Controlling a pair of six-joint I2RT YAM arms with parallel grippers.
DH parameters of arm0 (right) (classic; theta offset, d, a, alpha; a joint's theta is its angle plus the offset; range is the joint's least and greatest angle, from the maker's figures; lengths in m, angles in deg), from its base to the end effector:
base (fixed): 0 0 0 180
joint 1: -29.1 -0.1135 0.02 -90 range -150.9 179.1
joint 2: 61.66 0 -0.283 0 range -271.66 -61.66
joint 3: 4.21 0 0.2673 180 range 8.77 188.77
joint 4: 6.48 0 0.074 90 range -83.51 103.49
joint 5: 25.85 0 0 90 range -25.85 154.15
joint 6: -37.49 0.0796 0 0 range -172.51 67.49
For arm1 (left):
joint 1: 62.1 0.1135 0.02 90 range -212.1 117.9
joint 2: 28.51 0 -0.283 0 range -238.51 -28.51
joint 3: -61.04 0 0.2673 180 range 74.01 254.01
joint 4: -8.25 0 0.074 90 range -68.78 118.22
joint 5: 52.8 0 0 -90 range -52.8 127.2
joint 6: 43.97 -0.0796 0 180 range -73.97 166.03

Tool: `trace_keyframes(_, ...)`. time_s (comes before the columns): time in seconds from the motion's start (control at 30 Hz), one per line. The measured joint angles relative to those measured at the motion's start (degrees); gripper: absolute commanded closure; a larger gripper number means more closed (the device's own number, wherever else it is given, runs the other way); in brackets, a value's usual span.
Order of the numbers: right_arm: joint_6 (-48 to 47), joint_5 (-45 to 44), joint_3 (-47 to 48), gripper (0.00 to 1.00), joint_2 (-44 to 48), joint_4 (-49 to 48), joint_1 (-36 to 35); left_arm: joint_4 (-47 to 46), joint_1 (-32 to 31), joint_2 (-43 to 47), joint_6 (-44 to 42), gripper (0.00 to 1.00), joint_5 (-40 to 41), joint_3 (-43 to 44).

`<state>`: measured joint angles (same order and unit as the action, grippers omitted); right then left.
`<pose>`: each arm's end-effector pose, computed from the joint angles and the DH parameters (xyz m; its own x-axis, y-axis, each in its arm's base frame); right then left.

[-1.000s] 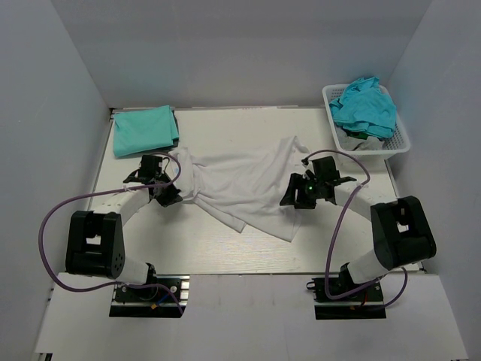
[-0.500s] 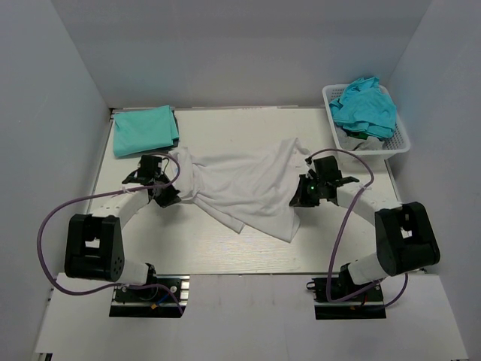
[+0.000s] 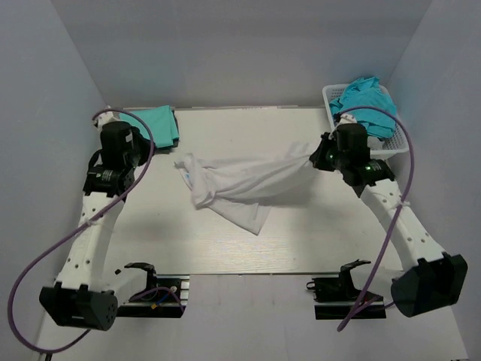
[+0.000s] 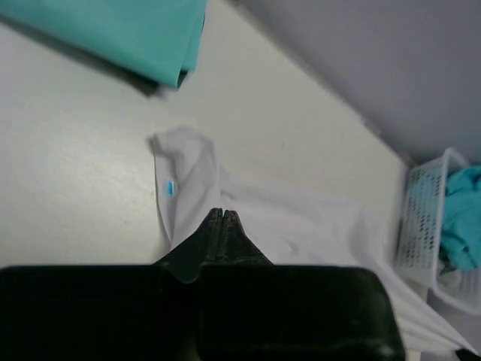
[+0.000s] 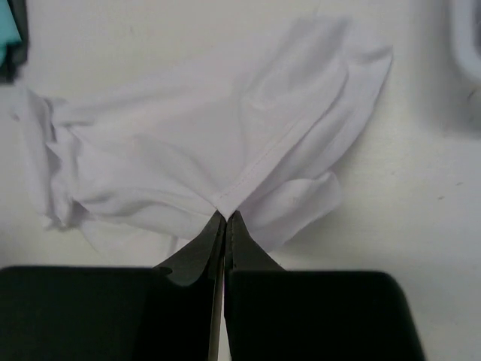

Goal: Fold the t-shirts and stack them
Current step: Flatten out the tshirt

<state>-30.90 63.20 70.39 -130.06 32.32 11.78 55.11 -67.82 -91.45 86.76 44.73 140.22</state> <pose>0.2972 0.0913 0.3227 -0.5829 0.2039 -0.7865 -0.0749 0.9504 0.3020 0.2791 -0.0175 0.3624 -0.3753 -0.6125 -0.6957 -0.3408 0.7892 -0.5109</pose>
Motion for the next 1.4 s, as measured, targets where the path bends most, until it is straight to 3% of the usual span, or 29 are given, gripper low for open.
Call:
trace_keyframes(0.13, -1.1, -4.9, 5.0, 1.0, 4.9, 1.2, 0.0, 0.8, 0.0, 5.2, -0.9, 1.0, 5.0, 5.6)
trace_keyframes(0.17, -1.2, -5.4, 5.6, 1.0, 5.9, 1.4, 0.0, 1.2, 0.0, 6.0, -1.1, 0.94, 5.5, 6.2)
trace_keyframes(0.2, -1.3, -5.7, 6.0, 1.0, 6.9, 1.4, 0.0, 1.6, 0.0, 6.4, -1.3, 0.82, 5.4, 6.6)
trace_keyframes(0.23, -1.3, -5.8, 6.0, 1.0, 7.5, 1.4, 0.0, 2.0, 0.0, 6.5, -1.9, 0.52, 4.9, 6.6)
trace_keyframes(0.27, -1.3, -5.8, 6.0, 1.0, 7.8, 1.6, 0.0, 2.4, 0.0, 6.4, -2.6, 0.33, 3.5, 6.6)
trace_keyframes(0.37, -1.2, -5.6, 4.5, 1.0, 7.6, 1.8, 0.0, 1.8, -0.1, 3.8, -4.3, 0.0, -4.0, 3.9)
trace_keyframes(0.4, -1.1, -5.4, 3.6, 1.0, 7.4, 2.0, 0.0, 1.3, -0.2, 2.4, -4.9, 0.0, -7.3, 2.2)
trace_keyframes(0.53, -0.9, -5.1, -0.9, 1.0, 6.1, 3.8, 0.0, -1.0, -1.9, -5.7, -6.2, 0.0, -20.0, -6.4)
trace_keyframes(0.67, -0.6, -5.1, -3.5, 1.0, 5.1, 4.7, 0.0, -0.9, -6.7, -11.4, -6.7, 0.0, -25.1, -12.2)
trace_keyframes(0.83, 0.2, -5.1, -5.5, 1.0, 2.9, 4.5, 0.1, -2.7, -15.4, -16.5, -7.1, 0.0, -25.5, -11.3)
trace_keyframes(1.07, 1.0, -5.2, -7.2, 1.0, 1.9, 4.4, 0.1, -1.9, -25.6, -31.4, -9.1, 0.09, -20.2, -5.1)
trace_keyframes(1.2, 0.9, -6.2, -7.2, 1.0, 1.9, 4.4, 0.1, -0.3, -28.1, -37.5, -10.4, 0.23, -16.2, -1.2)
trace_keyframes(1.23, 0.9, -6.5, -7.2, 1.0, 1.9, 4.4, 0.2, 0.0, -28.5, -38.8, -10.6, 0.35, -15.3, 0.1)
trace_keyframes(1.3, 0.9, -6.8, -7.2, 1.0, 1.9, 4.5, 0.4, 0.5, -28.9, -40.8, -10.9, 0.49, -13.8, 2.0)
trace_keyframes(1.33, 0.9, -7.0, -7.2, 1.0, 1.9, 4.5, 0.5, 0.5, -29.0, -41.4, -11.1, 0.75, -13.4, 2.6)
trace_keyframes(1.4, 0.9, -7.4, -7.2, 1.0, 1.9, 4.5, 0.7, 1.0, -29.3, -42.2, -11.2, 0.99, -12.3, 3.7)
